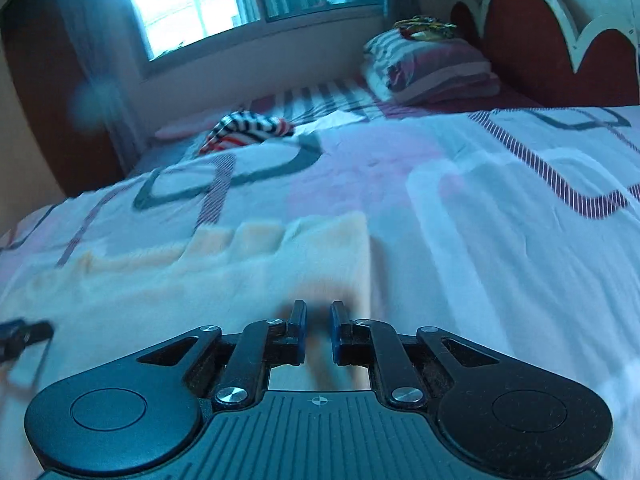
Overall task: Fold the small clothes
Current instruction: 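Move the left gripper to the other sleeve cuff and close on it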
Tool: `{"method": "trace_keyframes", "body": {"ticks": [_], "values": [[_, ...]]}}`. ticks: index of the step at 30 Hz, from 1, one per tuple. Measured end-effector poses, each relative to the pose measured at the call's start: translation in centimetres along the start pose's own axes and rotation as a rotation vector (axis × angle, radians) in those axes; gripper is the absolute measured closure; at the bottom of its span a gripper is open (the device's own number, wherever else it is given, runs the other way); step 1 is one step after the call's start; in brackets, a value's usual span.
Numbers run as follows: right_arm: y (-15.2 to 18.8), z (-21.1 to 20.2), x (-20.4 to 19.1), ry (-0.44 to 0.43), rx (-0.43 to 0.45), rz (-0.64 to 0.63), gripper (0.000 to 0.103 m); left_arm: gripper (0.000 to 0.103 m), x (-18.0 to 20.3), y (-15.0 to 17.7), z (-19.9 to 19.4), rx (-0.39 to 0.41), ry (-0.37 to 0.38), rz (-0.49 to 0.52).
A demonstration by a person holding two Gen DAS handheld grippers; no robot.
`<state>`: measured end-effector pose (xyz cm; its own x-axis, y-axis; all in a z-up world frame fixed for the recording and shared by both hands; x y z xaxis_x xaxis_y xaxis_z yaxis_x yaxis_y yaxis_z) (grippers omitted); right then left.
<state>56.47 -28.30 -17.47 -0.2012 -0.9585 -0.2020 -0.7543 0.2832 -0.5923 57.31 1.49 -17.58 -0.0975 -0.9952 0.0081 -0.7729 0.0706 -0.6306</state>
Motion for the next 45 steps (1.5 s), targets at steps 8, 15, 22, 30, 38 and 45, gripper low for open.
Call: {"method": "trace_keyframes", "body": {"ticks": [8,15,22,30,38,45], "values": [[-2.7,2.5,1.1,0.033,-0.039,-0.056,0.093,0.041,-1.2,-0.7,0.8,-0.008,-0.011,-0.009],[0.2,0.4,-3.7,-0.103,-0.036,-0.157,0.093,0.043,2.1,-0.4,-0.9,0.008,0.036,0.008],[1.1,-0.1,0.8,0.02,-0.034,-0.103,0.093,0.04,-0.7,1.1,-0.6,-0.012,-0.033,0.012],[3.4,-4.7,-1.5,-0.048,0.008,-0.135,0.093,0.042,2.1,1.5,-2.9,0.014,0.006,0.013],[4.8,-5.6,-1.6,-0.02,0.005,-0.083,0.093,0.037,1.0,2.6,-3.2,-0.014,-0.041,0.004],[4.8,-6.5,-1.8,-0.046,0.014,-0.008,0.046,0.038,-14.0,6.6,-8.5,0.003,-0.232,-0.248]]}}
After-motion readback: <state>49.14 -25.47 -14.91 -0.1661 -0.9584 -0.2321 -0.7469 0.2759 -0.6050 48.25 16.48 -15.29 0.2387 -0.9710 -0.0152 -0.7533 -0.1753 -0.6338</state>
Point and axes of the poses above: each gripper's, at about its wrist camera, not at the fingertips, and z roughly the way its jaws point, x to its right, y to its underside, the point moved 9 cm from there along z, roughly the way its jaws point, and after that the axes turned 9 degrees about -x, right-handed, at the moved point
